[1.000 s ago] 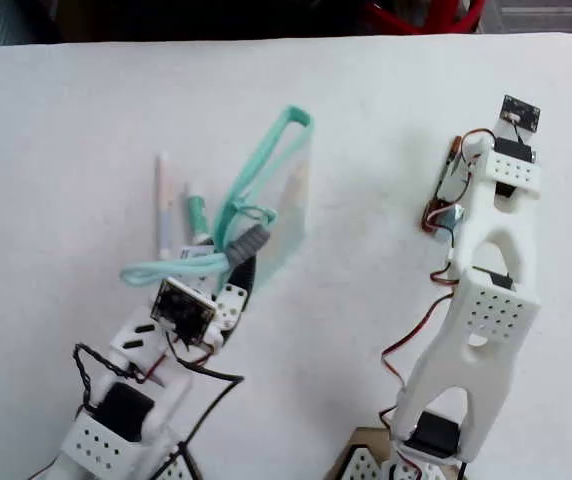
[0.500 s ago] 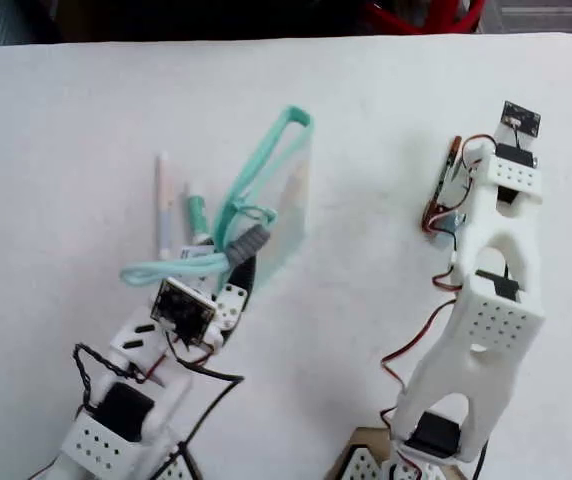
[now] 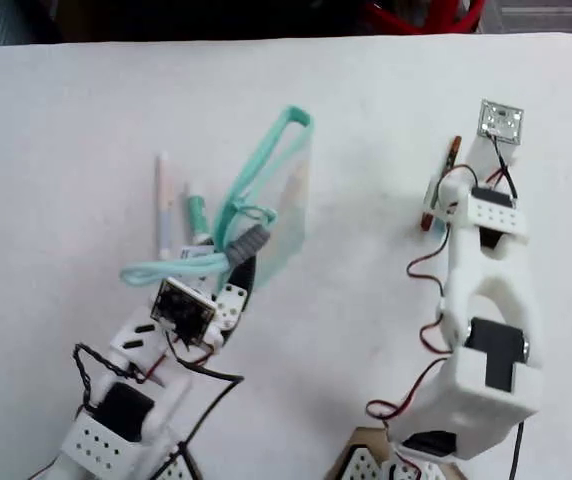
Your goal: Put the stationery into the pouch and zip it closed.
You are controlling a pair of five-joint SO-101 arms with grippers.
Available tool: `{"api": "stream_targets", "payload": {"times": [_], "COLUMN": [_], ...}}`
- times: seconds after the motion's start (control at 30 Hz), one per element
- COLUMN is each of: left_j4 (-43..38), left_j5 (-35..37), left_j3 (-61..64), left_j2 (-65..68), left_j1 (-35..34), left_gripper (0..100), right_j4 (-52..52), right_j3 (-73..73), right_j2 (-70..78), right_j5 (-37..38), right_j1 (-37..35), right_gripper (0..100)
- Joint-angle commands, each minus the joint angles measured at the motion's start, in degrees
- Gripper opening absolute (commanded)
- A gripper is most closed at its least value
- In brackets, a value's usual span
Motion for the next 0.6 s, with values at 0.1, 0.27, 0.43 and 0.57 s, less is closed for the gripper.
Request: {"api": "stream_targets", "payload": {"times": [0.1,0.27,0.43,0.57], "left_j4": [-0.26,-0.26,-0.44,-0.53], "left_j5": [0.18,0.18,0.18,0.18], "left_j3": [-0.18,-0.26,-0.09,-0.09], "left_j2": [0.22,0.22,0.22,0.22], "left_j1": [-0.22,-0.22,-0.22,-0.22], "left_gripper": [5,5,5,5], "right_j4": [-2.77,-2.42,-6.46,-16.75], "right_j3": [2.29,2.46,9.85,22.24], "right_j2": [-5.93,-6.46,-13.49,-23.69], "right_j5": [0.7,0.62,0.53,2.2], "right_j1": [-0.66,-0.66,-1.45,-3.82], "right_gripper": [1.8,1.8,1.8,1.8]}}
